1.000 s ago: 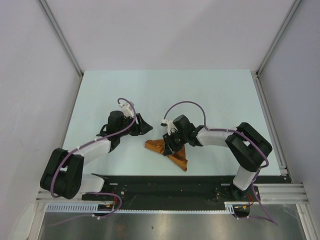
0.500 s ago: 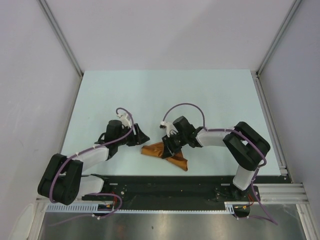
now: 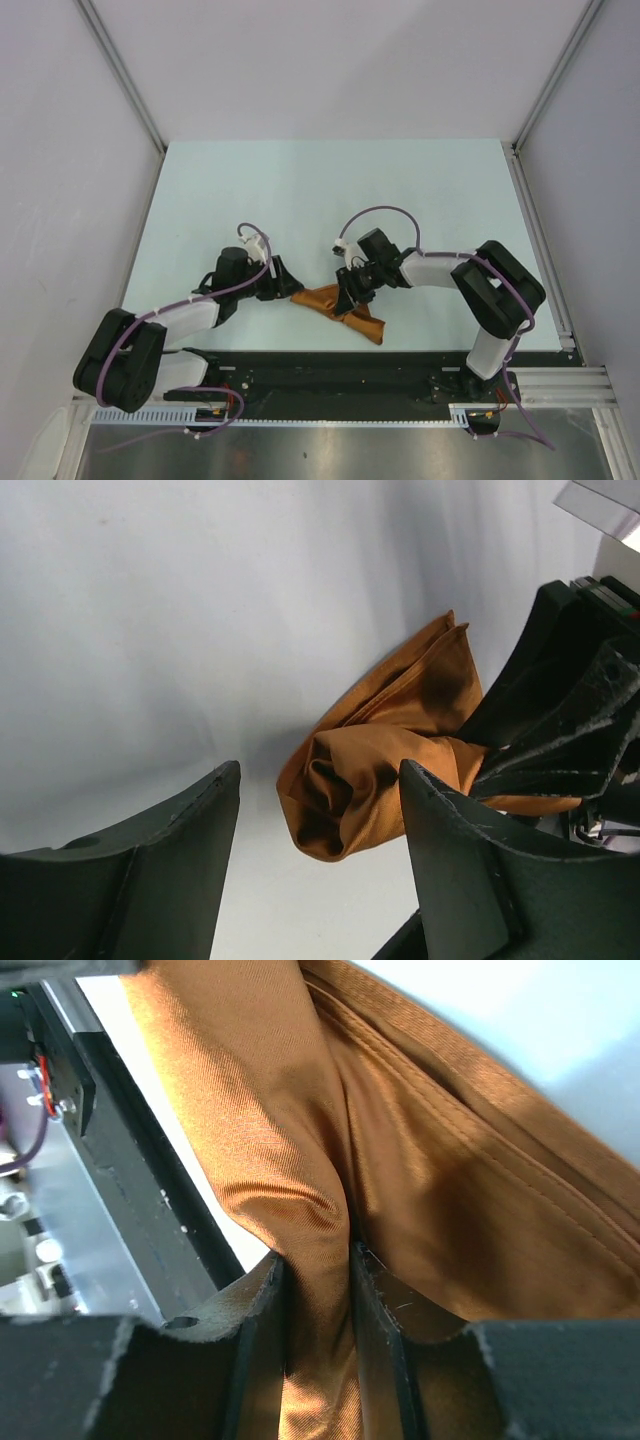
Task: Fold the napkin, place the utensils inside, and roll it up
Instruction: Roll the napkin with the utensil
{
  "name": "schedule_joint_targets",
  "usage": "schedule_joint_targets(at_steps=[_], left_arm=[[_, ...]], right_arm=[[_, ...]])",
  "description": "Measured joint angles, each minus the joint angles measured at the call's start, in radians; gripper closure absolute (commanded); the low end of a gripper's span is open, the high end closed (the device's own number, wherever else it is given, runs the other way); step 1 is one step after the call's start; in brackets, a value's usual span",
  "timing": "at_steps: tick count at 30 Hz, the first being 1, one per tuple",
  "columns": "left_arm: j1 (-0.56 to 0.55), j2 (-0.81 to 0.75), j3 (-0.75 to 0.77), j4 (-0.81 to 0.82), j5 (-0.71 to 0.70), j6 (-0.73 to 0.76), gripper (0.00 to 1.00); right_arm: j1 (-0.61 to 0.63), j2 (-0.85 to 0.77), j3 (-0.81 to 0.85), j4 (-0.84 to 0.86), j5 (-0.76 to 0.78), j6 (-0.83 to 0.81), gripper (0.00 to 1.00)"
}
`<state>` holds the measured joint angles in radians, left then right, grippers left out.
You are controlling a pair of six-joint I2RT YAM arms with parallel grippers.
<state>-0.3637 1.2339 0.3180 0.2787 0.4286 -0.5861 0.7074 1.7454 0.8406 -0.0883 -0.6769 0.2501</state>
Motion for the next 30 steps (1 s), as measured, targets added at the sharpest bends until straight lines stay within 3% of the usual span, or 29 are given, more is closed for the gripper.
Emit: schedule_joint_targets(at_steps=[8, 11, 12, 14, 15, 18, 22, 30], left_arm=[[-0.045, 0.008, -0.001, 0.065, 0.002, -0.025, 0.35], [-0.05, 0.043, -0.002, 0.107, 0.002, -0.037, 0.47], [-0.05, 0.058, -0.002, 0.117, 0.003, -0.043, 0.58], [-0.053, 0.088, -0.002, 0.14, 0.008, -0.052, 0.71], [-0.054, 0.101, -0.002, 0.153, 0.013, -0.059, 0.84], [-0.06, 0.129, -0.002, 0.178, 0.022, -0.071, 1.0], [-0.06, 0.161, 0.007, 0.179, 0.019, -0.07, 1.0], [-0.06, 0.22, 0.069, 0.148, 0.021, -0.068, 1.0]], right_arm=[[-0.045, 0.071, 0.062, -0.078, -0.095, -0.014, 0.66], [-0.058, 0.094, 0.079, -0.095, -0.129, -0.019, 0.64], [-0.061, 0.099, 0.083, -0.1, -0.137, -0.02, 0.63], [-0.064, 0.105, 0.088, -0.106, -0.149, -0.025, 0.6], [-0.065, 0.105, 0.09, -0.109, -0.151, -0.027, 0.54], [-0.068, 0.104, 0.104, -0.131, -0.166, -0.035, 0.37], [-0.068, 0.053, 0.11, -0.169, -0.127, -0.049, 0.3], [-0.037, -0.236, 0.093, -0.238, 0.164, -0.098, 0.23]])
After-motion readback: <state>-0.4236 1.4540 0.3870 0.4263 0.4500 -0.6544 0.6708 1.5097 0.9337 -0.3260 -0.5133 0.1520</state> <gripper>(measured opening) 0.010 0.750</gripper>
